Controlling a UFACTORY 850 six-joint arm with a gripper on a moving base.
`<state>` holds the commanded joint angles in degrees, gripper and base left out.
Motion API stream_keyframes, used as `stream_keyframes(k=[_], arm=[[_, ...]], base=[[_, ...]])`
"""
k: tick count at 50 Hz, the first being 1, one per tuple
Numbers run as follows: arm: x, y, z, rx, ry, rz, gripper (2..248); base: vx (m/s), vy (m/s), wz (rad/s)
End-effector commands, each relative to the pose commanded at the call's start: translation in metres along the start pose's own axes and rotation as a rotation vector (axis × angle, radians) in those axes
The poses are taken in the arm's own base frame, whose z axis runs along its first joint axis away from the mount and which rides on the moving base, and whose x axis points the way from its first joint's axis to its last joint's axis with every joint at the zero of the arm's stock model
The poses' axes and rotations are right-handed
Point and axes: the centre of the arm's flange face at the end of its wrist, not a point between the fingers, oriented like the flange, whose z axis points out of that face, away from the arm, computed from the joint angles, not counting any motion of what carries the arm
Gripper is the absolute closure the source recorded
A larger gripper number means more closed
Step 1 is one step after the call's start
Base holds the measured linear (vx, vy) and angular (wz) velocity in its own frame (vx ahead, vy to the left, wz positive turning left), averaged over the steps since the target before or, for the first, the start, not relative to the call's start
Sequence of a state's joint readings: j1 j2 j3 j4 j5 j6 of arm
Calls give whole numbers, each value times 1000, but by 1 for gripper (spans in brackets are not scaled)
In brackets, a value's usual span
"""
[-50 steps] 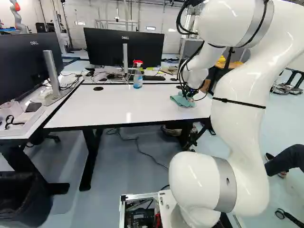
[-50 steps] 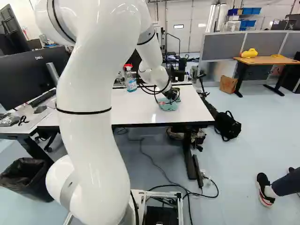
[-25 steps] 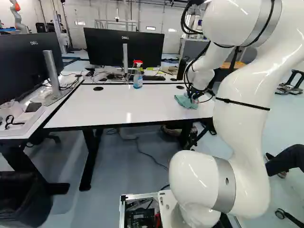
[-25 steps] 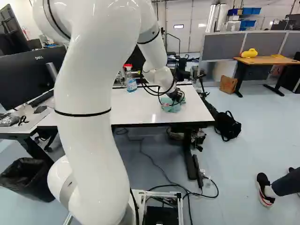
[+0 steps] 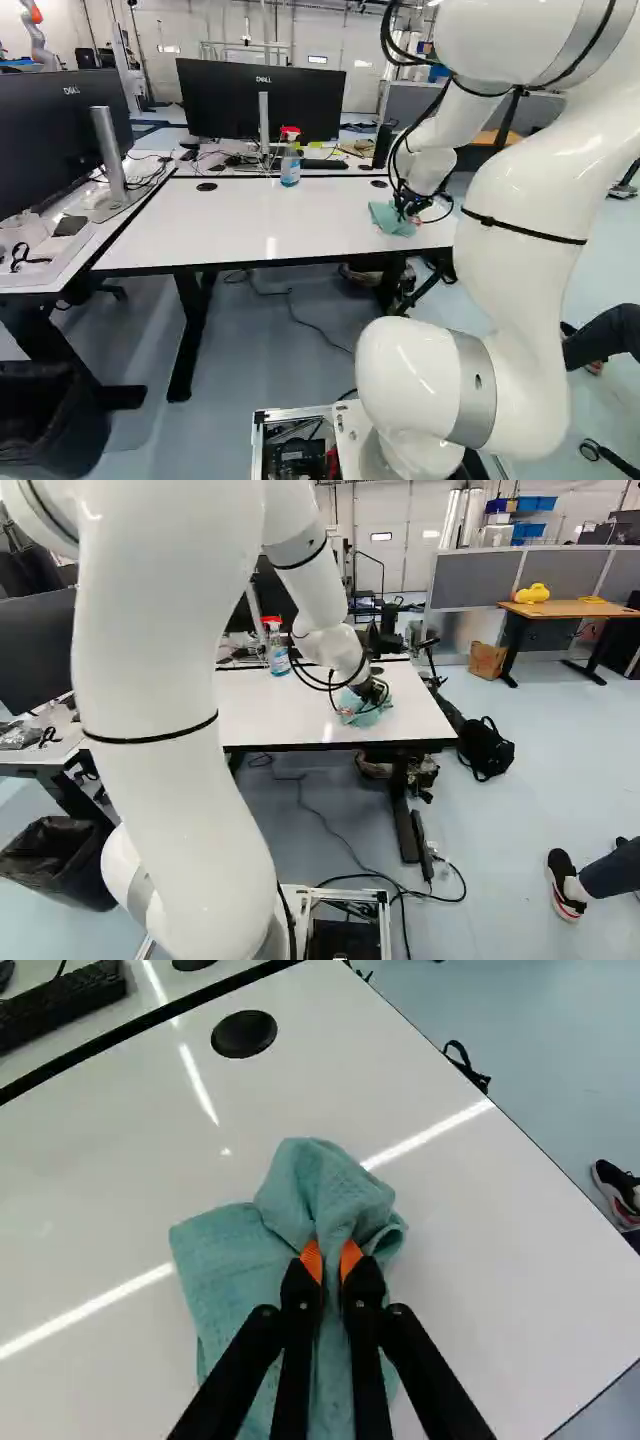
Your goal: Clean the table with the green towel
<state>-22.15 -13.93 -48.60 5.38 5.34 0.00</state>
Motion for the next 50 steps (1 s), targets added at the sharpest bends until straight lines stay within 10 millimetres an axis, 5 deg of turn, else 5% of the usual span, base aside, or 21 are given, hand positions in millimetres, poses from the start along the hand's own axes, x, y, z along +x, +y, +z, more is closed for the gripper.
stream_keyframes(k=[23,50], arm=[[-17,-28,-13,37,-10,-46,210],[7,-61,11,73,3,-85,210]], base=[[0,0,0],[0,0,0]])
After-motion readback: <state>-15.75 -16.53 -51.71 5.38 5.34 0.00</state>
